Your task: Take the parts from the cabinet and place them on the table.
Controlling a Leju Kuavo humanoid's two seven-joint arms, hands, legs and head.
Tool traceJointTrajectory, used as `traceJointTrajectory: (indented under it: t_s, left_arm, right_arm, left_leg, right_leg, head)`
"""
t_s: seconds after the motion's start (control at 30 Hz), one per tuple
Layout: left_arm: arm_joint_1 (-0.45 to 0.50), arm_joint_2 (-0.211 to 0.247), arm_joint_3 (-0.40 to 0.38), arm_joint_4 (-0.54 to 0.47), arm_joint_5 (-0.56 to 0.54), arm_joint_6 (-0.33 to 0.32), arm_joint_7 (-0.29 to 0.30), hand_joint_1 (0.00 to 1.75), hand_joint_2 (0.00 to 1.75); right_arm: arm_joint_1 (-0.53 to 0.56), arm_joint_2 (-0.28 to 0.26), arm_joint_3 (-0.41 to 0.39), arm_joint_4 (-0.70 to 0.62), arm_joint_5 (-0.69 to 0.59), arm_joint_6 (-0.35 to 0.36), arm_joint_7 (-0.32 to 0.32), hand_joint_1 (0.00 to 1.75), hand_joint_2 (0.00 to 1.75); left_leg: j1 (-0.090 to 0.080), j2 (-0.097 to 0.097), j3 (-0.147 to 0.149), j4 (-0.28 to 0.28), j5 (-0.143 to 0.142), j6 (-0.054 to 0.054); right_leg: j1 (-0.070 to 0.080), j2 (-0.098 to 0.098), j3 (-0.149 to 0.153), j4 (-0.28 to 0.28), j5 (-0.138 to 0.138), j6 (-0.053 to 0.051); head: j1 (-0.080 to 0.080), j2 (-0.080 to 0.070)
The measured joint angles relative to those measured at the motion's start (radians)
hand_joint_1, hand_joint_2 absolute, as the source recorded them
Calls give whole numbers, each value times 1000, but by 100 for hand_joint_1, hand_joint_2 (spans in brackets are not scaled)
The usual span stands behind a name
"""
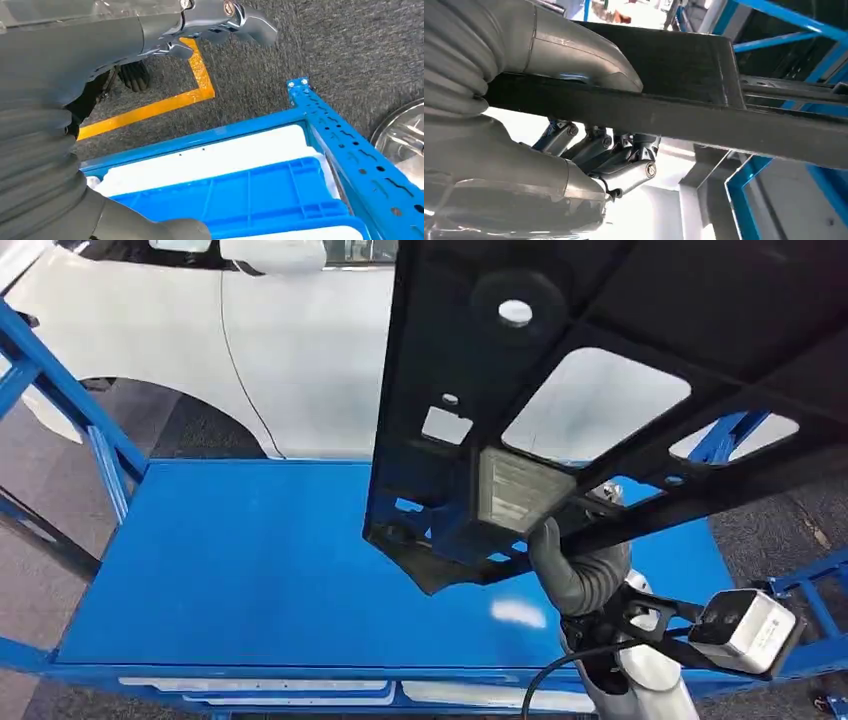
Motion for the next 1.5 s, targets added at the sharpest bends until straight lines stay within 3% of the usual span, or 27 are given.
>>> traceJointTrajectory:
  t_s: [0.23,0.27,0.3,0.33,0.37,0.4,0.47,0.5,0.53,0.57,0.6,0.67,0.7,0.77,0.83,0.87,0.93,0.97,1.03,1.1,1.17,1.2,1.23,1.33,1.37,1.43,1.5]
  left_arm:
    - [0,-1,0,0,0,0,1,0,175]
    - [1,-8,0,0,0,6,10,0,175]
    - [2,-10,0,0,0,23,22,0,175]
    - [2,-11,0,0,0,25,23,0,175]
    - [2,-11,0,0,0,27,23,0,175]
    - [2,-11,0,0,0,32,23,0,175]
    - [2,-11,-1,0,0,40,23,0,175]
    - [3,-11,-2,0,0,42,23,0,175]
    - [3,-11,-2,0,0,42,22,0,175]
    - [3,-11,-2,0,0,43,21,0,175]
    - [3,-11,-2,0,0,43,19,0,175]
    - [0,-11,-4,0,0,42,14,0,175]
    - [-4,-8,-4,0,0,42,12,0,175]
    - [-4,-9,-6,0,0,42,10,0,175]
    - [-3,-8,-8,0,0,44,10,0,175]
    - [-4,-8,-8,0,0,48,10,0,175]
    - [-7,-9,-10,0,0,53,10,0,175]
    - [-6,-9,-11,0,0,54,11,0,175]
    - [-6,-9,-11,0,0,55,11,0,175]
    - [-6,-9,-11,0,0,55,11,0,175]
    - [-7,-9,-13,0,0,56,10,0,175]
    - [-6,-10,-14,0,0,56,8,0,175]
    - [-6,-12,-16,0,0,56,6,0,175]
    - [-4,-12,-18,0,0,56,1,0,175]
    - [-2,-11,-18,0,0,56,0,0,175]
    - [-1,-13,-19,0,0,57,0,0,175]
    - [-1,-13,-19,0,0,58,0,0,175]
  right_arm:
    - [0,-1,0,2,0,2,1,175,175]
    - [-6,-4,2,5,0,14,2,175,175]
    - [-15,-8,9,8,-2,21,6,175,175]
    - [-19,-9,10,8,-3,22,6,175,175]
    - [-24,-9,11,8,-3,22,7,175,175]
    - [-30,-9,15,10,-5,22,7,175,175]
    - [-34,-9,21,14,-5,19,7,175,175]
    - [-34,-10,24,18,-5,16,7,175,175]
    - [-34,-10,27,22,-5,13,8,175,175]
    - [-35,-11,29,26,-5,13,8,175,175]
    - [-36,-12,31,27,-5,13,8,175,175]
    - [-46,-14,35,30,-7,12,8,175,175]
    - [-51,-14,37,31,-9,12,10,175,175]
    - [-61,-16,38,34,-17,12,14,175,175]
    - [-67,-22,42,36,-24,12,17,175,175]
    - [-70,-25,42,38,-29,12,18,175,175]
    - [-81,-33,45,42,-40,11,18,175,175]
    - [-86,-38,47,44,-47,11,20,175,175]
    - [-88,-44,49,48,-55,10,23,175,175]
    - [-93,-51,51,50,-62,8,29,175,175]
    - [-103,-56,53,50,-70,1,32,175,175]
    - [-108,-57,55,50,-72,-5,32,175,175]
    - [-111,-58,55,49,-73,-10,30,175,175]
    - [-102,-65,57,49,-72,-19,11,175,175]
    - [-97,-66,58,50,-69,-22,7,175,175]
    - [-96,-66,66,50,-66,-23,1,175,175]
    - [-91,-66,68,50,-65,-23,1,175,175]
  left_leg:
    - [1,0,-1,2,-1,-2]
    - [16,-4,-3,33,-21,-33]
    - [16,-7,-10,37,-14,-62]
    - [17,-7,-11,36,-13,-68]
    - [20,-7,-15,46,-30,-70]
    - [19,-6,-32,91,-73,-66]
    - [15,-6,-94,249,-164,-64]
    - [13,-6,-121,323,-197,-62]
    - [10,-6,-132,358,-207,-60]
    - [9,-6,-119,347,-196,-56]
    - [7,-6,-79,283,-164,-50]
    - [1,-6,39,92,-93,-32]
    - [-5,-4,61,40,-105,-27]
    - [-12,-4,51,45,-88,-27]
    - [-16,-5,46,42,-73,-15]
    - [-4,0,41,31,-56,-9]
    - [-6,5,21,28,-36,5]
    - [-6,6,3,29,-24,5]
    - [-7,7,-20,31,-8,5]
    - [-8,7,-45,35,8,3]
    - [-9,7,-64,41,20,-2]
    - [-8,6,-69,44,26,-6]
    - [-13,5,-75,45,31,-12]
    - [-9,5,-75,32,58,-29]
    - [-12,4,-80,32,57,-35]
    - [-7,0,-103,99,-35,-41]
    - [-6,-1,-146,257,-142,-49]
  right_leg:
    - [-5,0,-11,20,1,3]
    - [-29,-4,138,-275,134,29]
    - [-9,10,125,-258,134,-12]
    - [-13,9,123,-264,140,-24]
    - [-15,6,122,-268,144,-32]
    - [-13,5,118,-269,148,-40]
    - [-6,1,108,-269,155,-50]
    - [-2,0,99,-268,160,-54]
    - [3,0,93,-267,165,-55]
    - [5,0,85,-266,170,-56]
    - [8,1,78,-266,176,-55]
    - [11,2,71,-264,185,-50]
    - [14,1,68,-263,190,-44]
    - [12,-2,66,-263,199,-30]
    - [9,-2,68,-271,215,-15]
    - [5,0,64,-270,205,-11]
    - [3,-2,25,-186,106,-1]
    - [2,-2,-8,-78,34,6]
    - [3,-2,-31,37,-9,12]
    - [3,-2,15,16,39,11]
    - [5,-2,141,-158,95,0]
    - [8,-1,205,-250,84,-10]
    - [16,-1,232,-306,68,-18]
    - [20,0,217,-300,87,-34]
    - [8,-3,214,-316,104,-46]
    - [9,-7,196,-317,123,-59]
    - [12,-7,173,-315,140,-60]
  head:
    - [0,0]
    - [4,0]
    - [11,0]
    - [9,0]
    - [9,0]
    - [8,0]
    - [9,0]
    - [10,0]
    - [10,0]
    - [9,0]
    - [9,0]
    - [9,0]
    - [10,0]
    - [8,0]
    - [9,0]
    - [11,0]
    - [13,0]
    - [14,0]
    - [16,0]
    - [16,0]
    - [19,0]
    - [21,0]
    - [20,0]
    - [23,0]
    - [23,0]
    - [17,0]
    - [17,0]
